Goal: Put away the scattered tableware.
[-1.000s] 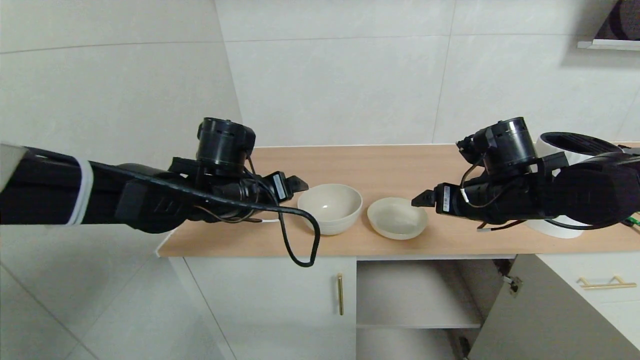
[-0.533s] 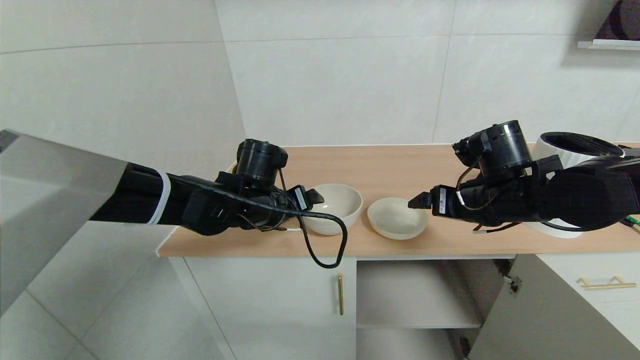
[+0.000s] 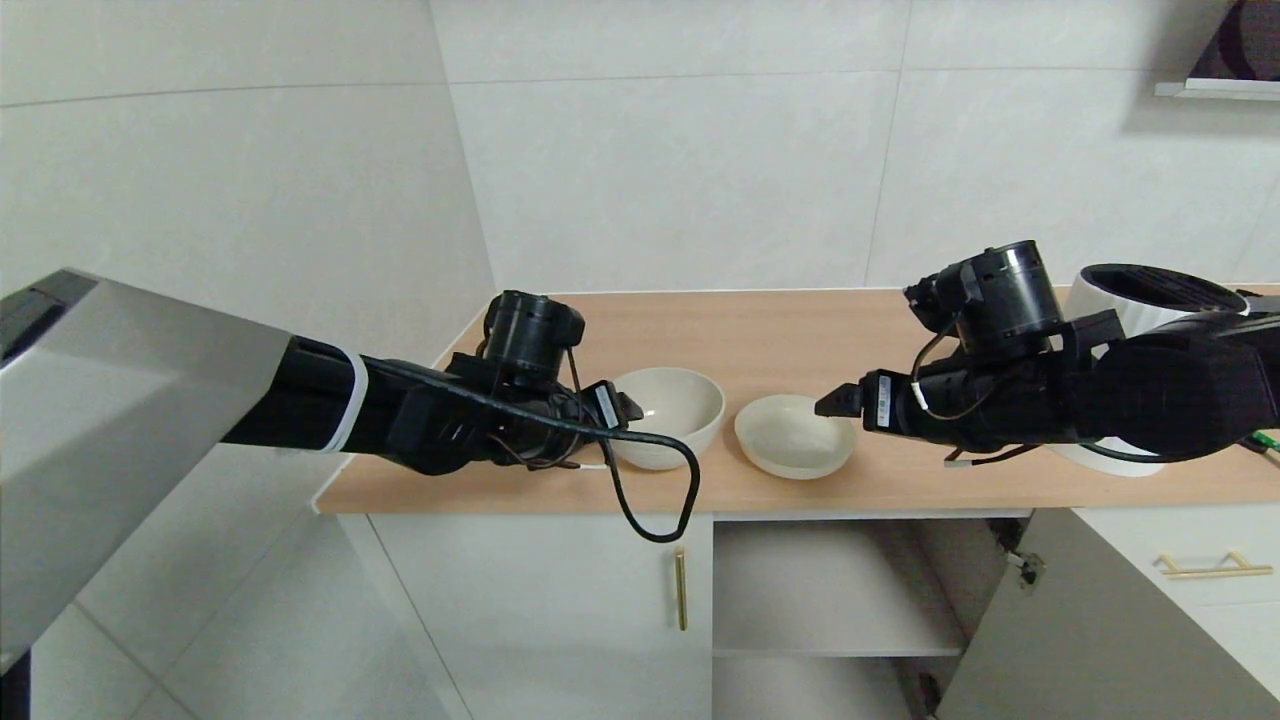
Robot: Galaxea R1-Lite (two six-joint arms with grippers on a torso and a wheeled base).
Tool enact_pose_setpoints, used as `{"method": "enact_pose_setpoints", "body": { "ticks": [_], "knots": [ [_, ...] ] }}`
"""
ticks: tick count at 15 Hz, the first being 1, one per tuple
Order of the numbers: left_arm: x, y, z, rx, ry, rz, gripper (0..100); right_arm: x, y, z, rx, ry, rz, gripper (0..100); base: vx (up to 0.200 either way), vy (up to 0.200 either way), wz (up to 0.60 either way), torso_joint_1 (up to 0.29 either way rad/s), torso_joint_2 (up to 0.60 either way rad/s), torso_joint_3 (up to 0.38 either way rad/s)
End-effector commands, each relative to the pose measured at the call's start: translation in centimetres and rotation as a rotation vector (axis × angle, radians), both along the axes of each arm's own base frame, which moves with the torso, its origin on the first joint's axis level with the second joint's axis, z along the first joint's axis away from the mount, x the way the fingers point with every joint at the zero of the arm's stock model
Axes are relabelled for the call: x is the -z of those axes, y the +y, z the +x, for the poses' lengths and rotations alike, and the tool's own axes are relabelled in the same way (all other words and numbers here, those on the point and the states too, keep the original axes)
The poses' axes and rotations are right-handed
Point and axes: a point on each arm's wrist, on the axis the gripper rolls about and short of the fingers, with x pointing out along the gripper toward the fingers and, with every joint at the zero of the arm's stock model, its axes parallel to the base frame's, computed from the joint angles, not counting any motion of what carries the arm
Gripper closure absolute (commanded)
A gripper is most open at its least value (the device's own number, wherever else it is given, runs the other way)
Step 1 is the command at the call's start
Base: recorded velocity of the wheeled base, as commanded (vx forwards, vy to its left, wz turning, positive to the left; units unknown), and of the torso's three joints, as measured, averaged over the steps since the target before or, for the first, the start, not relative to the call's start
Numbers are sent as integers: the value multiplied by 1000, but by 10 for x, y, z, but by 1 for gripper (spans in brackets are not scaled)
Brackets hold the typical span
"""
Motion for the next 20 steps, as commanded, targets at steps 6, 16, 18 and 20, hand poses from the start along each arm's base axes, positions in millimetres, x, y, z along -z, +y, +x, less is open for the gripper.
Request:
{"method": "enact_pose_setpoints", "body": {
  "ticks": [6,16,18,20],
  "knots": [
    [-5,1,-1,-1,-11,-5,100,-3,0,0,1,-10,2,0,0,0,0,0,0,0],
    [-25,7,-15,3,-46,-18,100,54,23,42,216,10,-231,0,0,0,0,0,0,0],
    [-25,7,-15,3,-47,-18,100,58,24,45,218,18,-234,0,0,0,0,0,0,0],
    [-25,7,-15,4,-47,-19,100,63,23,50,229,23,-232,0,0,0,0,0,0,0]
  ]
}}
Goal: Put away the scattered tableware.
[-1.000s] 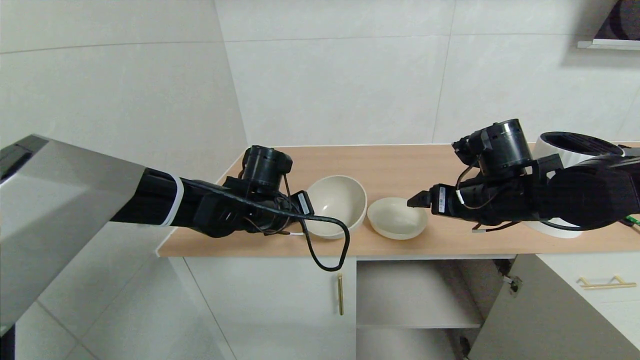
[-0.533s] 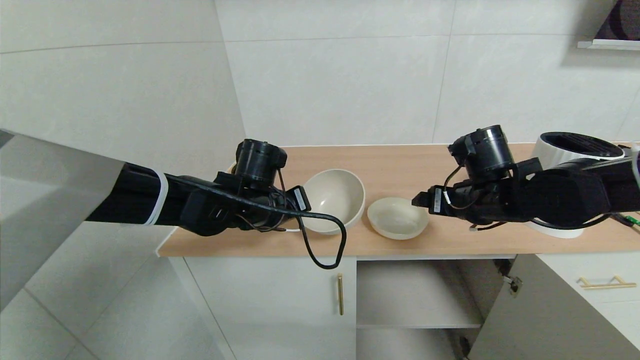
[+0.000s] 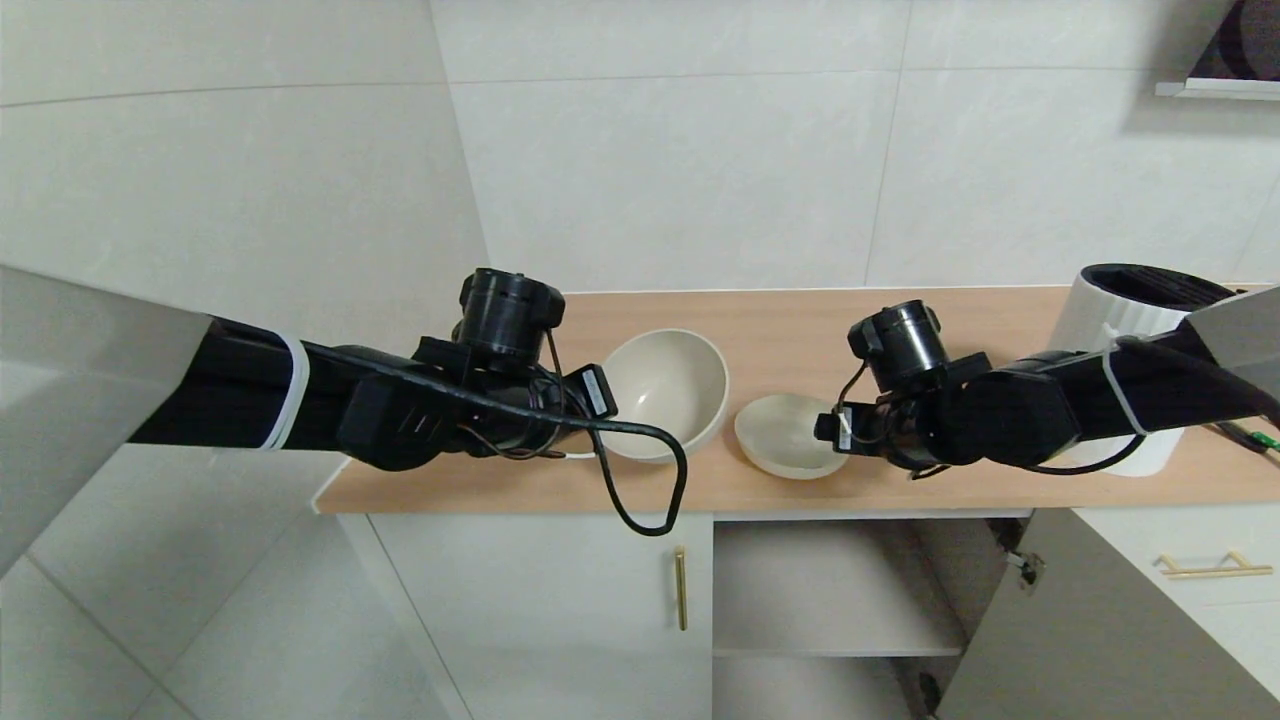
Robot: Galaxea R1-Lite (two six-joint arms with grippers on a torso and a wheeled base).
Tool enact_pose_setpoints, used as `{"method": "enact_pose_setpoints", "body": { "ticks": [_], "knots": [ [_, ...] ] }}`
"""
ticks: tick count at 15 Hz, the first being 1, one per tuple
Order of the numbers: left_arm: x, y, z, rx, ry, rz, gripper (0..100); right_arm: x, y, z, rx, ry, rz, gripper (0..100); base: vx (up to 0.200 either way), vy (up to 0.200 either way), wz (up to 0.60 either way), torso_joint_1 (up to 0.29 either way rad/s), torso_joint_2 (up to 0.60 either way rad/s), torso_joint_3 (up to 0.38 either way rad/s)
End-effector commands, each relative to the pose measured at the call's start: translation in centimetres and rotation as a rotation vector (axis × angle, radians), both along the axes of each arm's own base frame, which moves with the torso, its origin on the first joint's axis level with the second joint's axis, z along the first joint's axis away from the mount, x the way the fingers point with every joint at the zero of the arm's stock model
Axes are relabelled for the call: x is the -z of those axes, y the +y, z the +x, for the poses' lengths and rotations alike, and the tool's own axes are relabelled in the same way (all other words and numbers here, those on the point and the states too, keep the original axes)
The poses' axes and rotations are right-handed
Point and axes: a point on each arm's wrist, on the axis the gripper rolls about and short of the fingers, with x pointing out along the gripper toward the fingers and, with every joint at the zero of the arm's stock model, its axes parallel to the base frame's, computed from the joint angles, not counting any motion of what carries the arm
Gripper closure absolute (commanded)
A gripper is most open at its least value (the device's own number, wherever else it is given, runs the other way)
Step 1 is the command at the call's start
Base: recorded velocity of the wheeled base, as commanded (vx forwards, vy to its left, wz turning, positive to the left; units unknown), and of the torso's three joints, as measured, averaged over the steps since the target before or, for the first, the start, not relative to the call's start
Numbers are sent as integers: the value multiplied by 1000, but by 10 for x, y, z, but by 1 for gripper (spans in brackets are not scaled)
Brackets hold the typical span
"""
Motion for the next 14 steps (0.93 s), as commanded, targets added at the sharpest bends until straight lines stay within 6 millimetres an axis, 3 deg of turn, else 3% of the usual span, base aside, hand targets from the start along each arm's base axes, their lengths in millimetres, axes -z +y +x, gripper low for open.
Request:
{"method": "enact_pose_setpoints", "body": {
  "ticks": [1,8,9,14],
  "knots": [
    [-2,0,-1,-1,-5,-2,100,11,2,6,4,10,-4,0,0,0,0,0,0,0],
    [-2,0,-1,-1,-5,-2,100,15,-1,10,16,17,-7,0,0,0,0,0,0,0],
    [-2,0,-1,-1,-5,-2,100,16,-1,11,16,17,-4,100,0,0,0,0,0,0],
    [-3,1,-1,-1,-6,-3,100,15,-1,12,14,-1,8,100,0,0,0,0,0,0]
  ]
}}
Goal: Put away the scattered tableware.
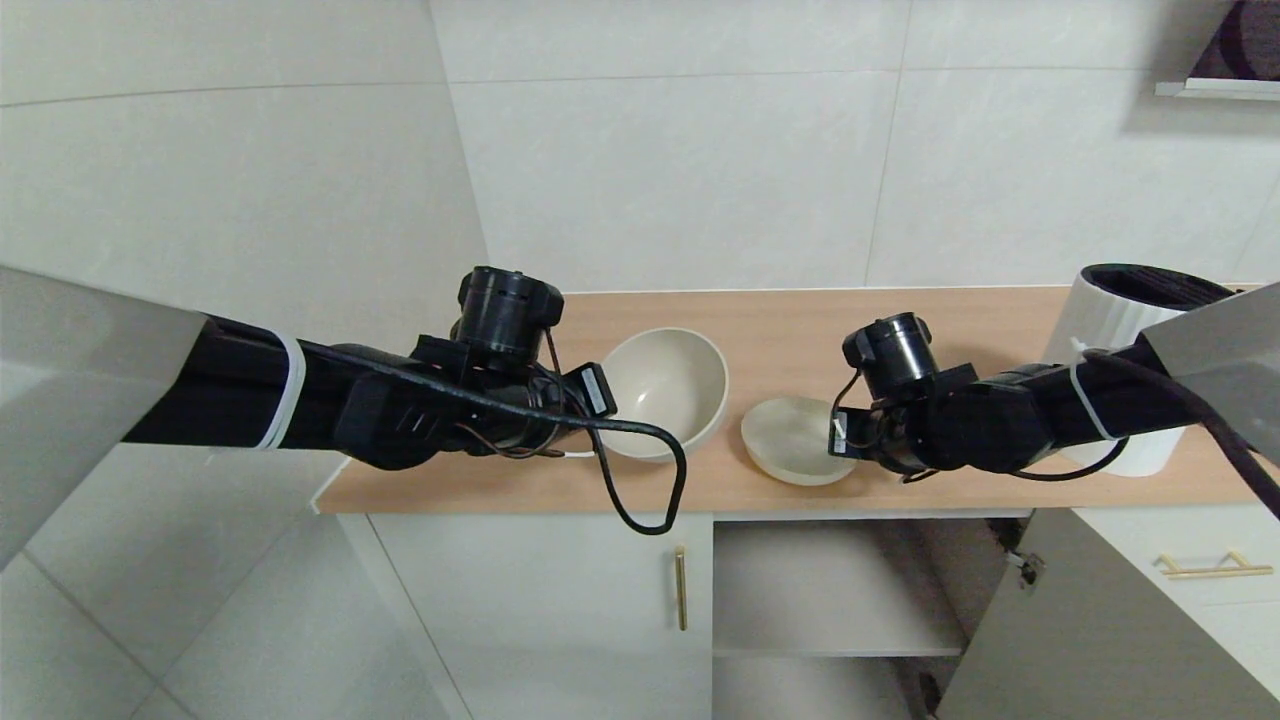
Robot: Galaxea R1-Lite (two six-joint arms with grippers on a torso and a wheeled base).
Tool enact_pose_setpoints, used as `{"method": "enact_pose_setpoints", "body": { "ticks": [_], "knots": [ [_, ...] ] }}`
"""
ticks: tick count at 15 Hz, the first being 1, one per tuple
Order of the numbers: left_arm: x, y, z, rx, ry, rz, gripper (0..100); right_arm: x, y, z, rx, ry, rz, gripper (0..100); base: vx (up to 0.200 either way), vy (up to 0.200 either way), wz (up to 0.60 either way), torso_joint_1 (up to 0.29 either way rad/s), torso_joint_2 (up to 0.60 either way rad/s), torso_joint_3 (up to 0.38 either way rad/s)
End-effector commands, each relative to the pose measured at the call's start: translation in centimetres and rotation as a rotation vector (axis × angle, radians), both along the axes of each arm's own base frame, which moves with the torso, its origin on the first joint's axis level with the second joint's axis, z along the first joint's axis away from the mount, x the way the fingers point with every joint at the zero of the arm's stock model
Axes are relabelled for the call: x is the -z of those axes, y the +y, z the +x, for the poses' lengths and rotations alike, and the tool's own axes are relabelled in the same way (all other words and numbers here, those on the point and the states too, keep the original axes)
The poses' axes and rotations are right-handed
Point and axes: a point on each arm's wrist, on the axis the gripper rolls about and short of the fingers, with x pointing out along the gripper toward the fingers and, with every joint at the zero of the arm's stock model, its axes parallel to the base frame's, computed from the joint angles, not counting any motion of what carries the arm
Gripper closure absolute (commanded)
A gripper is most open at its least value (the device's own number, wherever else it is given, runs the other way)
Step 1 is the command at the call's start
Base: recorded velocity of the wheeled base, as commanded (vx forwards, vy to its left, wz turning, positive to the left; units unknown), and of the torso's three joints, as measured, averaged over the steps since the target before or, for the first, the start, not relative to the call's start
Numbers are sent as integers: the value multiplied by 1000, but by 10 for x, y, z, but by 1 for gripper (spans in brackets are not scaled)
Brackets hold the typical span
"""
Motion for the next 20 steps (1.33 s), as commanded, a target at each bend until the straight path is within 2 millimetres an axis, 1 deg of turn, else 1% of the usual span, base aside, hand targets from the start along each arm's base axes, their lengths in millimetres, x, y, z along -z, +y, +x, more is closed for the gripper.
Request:
{"method": "enact_pose_setpoints", "body": {
  "ticks": [1,4,6,7,8,9,11,14,15,16,18,20],
  "knots": [
    [-1,1,0,-2,-3,-2,100,0,0,0,1,1,0,100,0,0,0,0,0,0],
    [-1,0,-1,0,-3,-2,100,-4,0,-1,3,-7,10,100,0,0,0,0,0,0],
    [-5,4,-6,-1,-4,-1,100,-12,-3,-5,18,-18,41,100,0,0,0,0,0,0],
    [-11,7,-13,0,-12,-6,100,-20,-7,-15,3,-15,68,100,0,0,0,0,0,0],
    [-13,10,-20,1,-7,-2,100,-28,-12,-27,-34,-6,100,100,0,0,0,0,0,0],
    [-12,16,-29,5,12,11,100,-33,-19,-43,-70,14,124,100,0,0,0,0,0,0],
    [-10,27,-44,23,51,35,100,-47,-29,-68,-140,25,178,100,0,0,0,0,0,0],
    [-16,32,-58,61,42,41,100,-58,-36,-86,-186,24,212,100,0,0,0,0,0,0],
    [-16,36,-67,108,46,47,100,-56,-45,-94,-206,47,230,100,0,0,0,0,0,0],
    [-16,37,-70,124,47,43,100,-56,-49,-96,-217,56,242,100,0,0,0,0,0,0],
    [-15,37,-72,139,53,42,100,-54,-57,-100,-261,69,223,100,0,0,0,0,0,0],
    [-12,36,-72,144,62,46,100,-52,-59,-102,-272,71,202,100,0,0,0,0,0,0]
  ]
}}
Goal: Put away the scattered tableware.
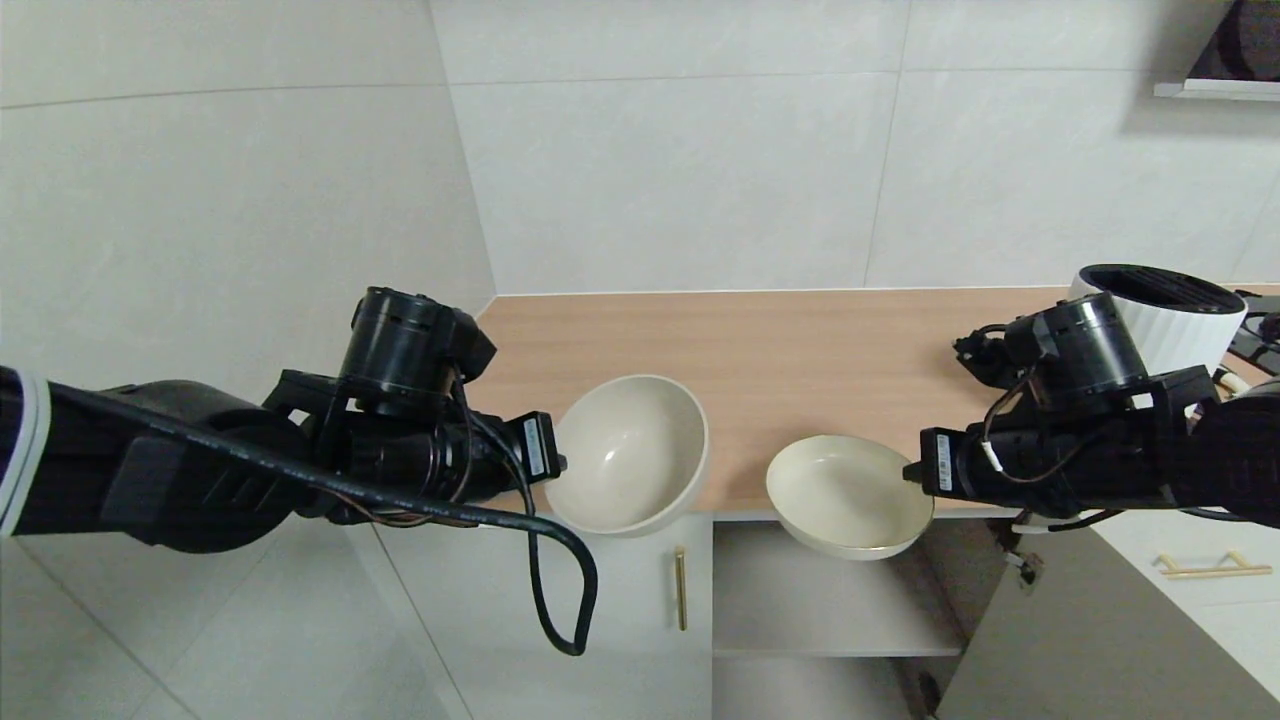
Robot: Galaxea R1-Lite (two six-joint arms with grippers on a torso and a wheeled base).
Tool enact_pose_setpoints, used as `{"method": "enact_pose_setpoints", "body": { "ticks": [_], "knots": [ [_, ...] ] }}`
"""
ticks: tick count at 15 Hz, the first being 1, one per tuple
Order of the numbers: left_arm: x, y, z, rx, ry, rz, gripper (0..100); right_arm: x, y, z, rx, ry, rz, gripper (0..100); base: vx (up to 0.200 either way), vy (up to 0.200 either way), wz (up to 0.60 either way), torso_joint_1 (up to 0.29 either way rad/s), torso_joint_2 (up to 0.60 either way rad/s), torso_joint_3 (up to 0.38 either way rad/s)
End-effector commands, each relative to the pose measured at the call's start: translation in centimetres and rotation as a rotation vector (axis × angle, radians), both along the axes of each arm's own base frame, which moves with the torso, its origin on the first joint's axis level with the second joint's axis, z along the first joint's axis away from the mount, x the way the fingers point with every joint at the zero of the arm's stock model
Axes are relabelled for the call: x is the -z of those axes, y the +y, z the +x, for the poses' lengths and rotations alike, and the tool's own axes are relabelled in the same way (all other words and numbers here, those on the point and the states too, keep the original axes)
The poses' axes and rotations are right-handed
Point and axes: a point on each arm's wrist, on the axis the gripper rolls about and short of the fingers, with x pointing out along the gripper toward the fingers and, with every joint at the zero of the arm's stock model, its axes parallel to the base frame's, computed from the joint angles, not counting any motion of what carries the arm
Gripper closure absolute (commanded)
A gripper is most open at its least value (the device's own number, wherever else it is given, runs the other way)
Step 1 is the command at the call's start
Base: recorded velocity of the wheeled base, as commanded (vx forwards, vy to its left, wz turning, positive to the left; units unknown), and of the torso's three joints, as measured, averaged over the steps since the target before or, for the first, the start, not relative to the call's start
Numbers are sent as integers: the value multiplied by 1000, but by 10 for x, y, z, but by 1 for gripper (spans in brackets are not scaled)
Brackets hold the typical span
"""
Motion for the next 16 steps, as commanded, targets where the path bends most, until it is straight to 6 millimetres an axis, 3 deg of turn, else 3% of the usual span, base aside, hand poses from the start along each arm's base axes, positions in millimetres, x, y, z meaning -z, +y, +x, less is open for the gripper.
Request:
{"method": "enact_pose_setpoints", "body": {
  "ticks": [1,12,16],
  "knots": [
    [1,-1,-1,4,3,2,100,-3,-3,-4,2,-10,2,100,0,0,0,0,0,0],
    [4,-1,-2,18,6,22,100,8,-2,-1,-14,15,-34,100,-18,0,0,0,0,0],
    [5,-1,-1,19,8,22,100,10,-1,-1,-18,20,-41,100,0,0,0,-129,301,161]
  ]
}}
